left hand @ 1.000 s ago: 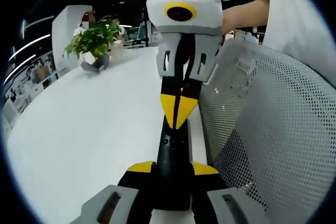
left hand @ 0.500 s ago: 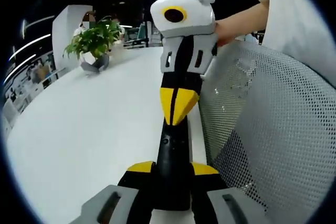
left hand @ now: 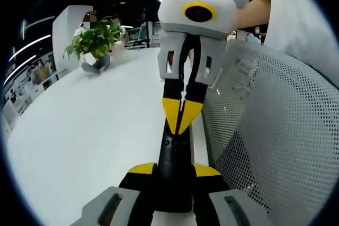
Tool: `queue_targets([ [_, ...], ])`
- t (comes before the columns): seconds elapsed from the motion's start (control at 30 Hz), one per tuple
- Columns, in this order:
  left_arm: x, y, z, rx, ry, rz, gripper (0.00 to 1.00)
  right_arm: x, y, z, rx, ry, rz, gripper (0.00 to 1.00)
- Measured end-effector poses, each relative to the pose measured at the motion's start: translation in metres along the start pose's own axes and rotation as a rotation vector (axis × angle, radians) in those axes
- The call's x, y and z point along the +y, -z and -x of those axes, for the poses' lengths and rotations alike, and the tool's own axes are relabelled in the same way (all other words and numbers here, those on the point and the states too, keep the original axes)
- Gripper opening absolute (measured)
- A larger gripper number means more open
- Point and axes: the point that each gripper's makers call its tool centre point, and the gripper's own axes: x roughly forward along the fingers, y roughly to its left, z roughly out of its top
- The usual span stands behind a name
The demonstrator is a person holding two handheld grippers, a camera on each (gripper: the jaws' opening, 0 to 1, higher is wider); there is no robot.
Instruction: Press the specified remote control buttons in sequence, fully releasing each button before pressing the next.
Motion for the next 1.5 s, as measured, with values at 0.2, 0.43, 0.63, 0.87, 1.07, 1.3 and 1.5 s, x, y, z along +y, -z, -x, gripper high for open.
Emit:
queue_targets([
  [0.2, -0.0002, 0.0001, 0.0001, 0.001, 0.001, -0.001, 0.25, -0.0018, 0.001, 0.0019, -0.014, -0.027, -0.02, 0.0],
  [0.43, 0.0, 0.0002, -0.0002, 0.001, -0.001, 0.001, 0.25, -0.0064, 0.0035, 0.0092, -0.035, -0.037, -0.079, 0.07],
  [0.63, -0.0002, 0.0, -0.0001, 0.0, -0.001, 0.002, 0.25, 0.0018, 0.0053, 0.0024, -0.008, -0.087, -0.076, 0.08],
  [0.87, -0.0005, 0.0, 0.0001, 0.0, 0.0, 0.001, 0.25, -0.0002, 0.0043, 0.0029, 0.002, -0.061, -0.024, 0.07],
  [1.07, -0.0005, 0.0003, -0.0001, 0.0, 0.001, 0.003, 0.25, -0.0007, 0.004, 0.0005, 0.088, -0.089, -0.04, 0.07],
  [1.3, -0.0009, 0.0001, 0.0, 0.0, 0.008, 0.001, 0.25, -0.0021, 0.0055, 0.0024, 0.086, -0.104, -0.087, 0.07],
  [1.5, -0.0009, 0.0004, 0.0002, -0.003, 0.006, 0.002, 0.25, 0.0006, 0.0055, 0.0032, 0.082, -0.092, -0.044, 0.07],
])
